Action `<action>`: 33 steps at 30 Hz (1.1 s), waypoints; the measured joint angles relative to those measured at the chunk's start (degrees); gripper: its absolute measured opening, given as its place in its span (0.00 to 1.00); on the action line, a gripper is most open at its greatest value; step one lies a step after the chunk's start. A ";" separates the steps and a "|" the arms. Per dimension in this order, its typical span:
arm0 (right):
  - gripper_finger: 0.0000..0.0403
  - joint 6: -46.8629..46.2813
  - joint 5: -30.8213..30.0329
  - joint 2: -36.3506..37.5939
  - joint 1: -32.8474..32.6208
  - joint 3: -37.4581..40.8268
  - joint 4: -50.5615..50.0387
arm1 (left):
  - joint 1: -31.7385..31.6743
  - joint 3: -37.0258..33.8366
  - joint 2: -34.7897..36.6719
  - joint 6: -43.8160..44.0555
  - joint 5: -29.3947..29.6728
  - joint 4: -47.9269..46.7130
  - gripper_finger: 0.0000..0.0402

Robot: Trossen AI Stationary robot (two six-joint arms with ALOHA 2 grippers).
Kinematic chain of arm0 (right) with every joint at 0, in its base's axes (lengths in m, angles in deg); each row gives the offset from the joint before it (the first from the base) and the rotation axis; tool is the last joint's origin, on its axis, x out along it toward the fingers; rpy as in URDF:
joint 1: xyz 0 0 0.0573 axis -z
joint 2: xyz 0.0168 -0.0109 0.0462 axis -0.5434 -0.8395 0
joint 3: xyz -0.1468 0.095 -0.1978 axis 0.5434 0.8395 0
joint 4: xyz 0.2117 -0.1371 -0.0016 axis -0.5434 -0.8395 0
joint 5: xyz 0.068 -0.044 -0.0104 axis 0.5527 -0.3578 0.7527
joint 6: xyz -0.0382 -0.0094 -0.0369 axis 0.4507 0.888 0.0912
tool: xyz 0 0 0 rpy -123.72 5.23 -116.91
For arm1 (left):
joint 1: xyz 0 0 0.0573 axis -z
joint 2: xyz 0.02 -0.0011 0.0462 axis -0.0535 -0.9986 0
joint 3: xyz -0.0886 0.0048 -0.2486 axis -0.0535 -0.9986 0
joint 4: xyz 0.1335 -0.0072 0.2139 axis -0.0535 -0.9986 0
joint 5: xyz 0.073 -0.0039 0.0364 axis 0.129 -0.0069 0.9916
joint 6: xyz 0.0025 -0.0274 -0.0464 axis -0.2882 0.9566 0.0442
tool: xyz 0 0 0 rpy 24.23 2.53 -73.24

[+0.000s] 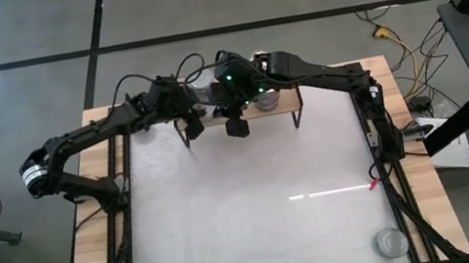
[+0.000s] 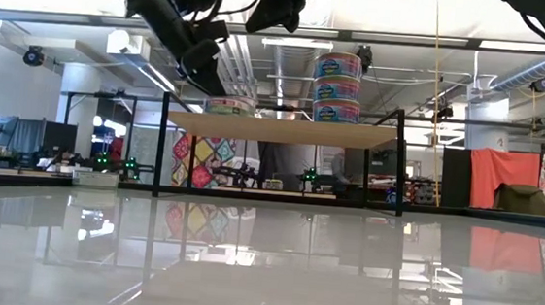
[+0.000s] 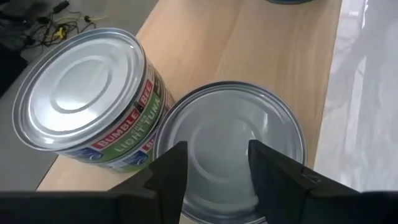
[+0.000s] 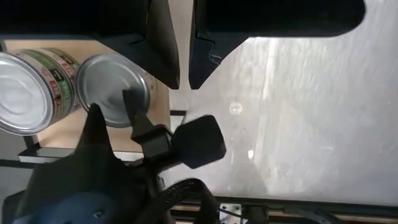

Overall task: Stack canned seafood by type on shelf
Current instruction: Adjust the green tuna can on the shelf, then stack the green tuna can on top of the green tuna can on the shelf

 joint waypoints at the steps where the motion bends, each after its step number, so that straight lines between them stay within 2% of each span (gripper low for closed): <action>1: 0.07 0.00 -0.06 0.00 0.00 0.00 0.00 | 0.00 0.19 0.13 -0.02 -0.04 -0.87 0.39; 9: 0.07 0.02 -1.93 0.09 0.02 0.00 -0.41 | 0.00 1.39 0.26 -1.04 -0.15 -2.63 0.39; 22: 0.07 1.51 -2.03 0.11 -0.66 0.00 -1.70 | 0.00 1.48 2.08 -2.70 -0.19 0.87 0.39; 28: 0.07 2.43 -4.02 0.45 -1.44 0.00 -1.00 | 1.71 1.50 10.19 -1.41 -0.37 -0.44 0.39; 33: 0.07 4.16 -13.85 2.33 -4.61 -0.15 -1.63 | 6.68 1.54 20.93 1.35 -3.38 -6.71 0.39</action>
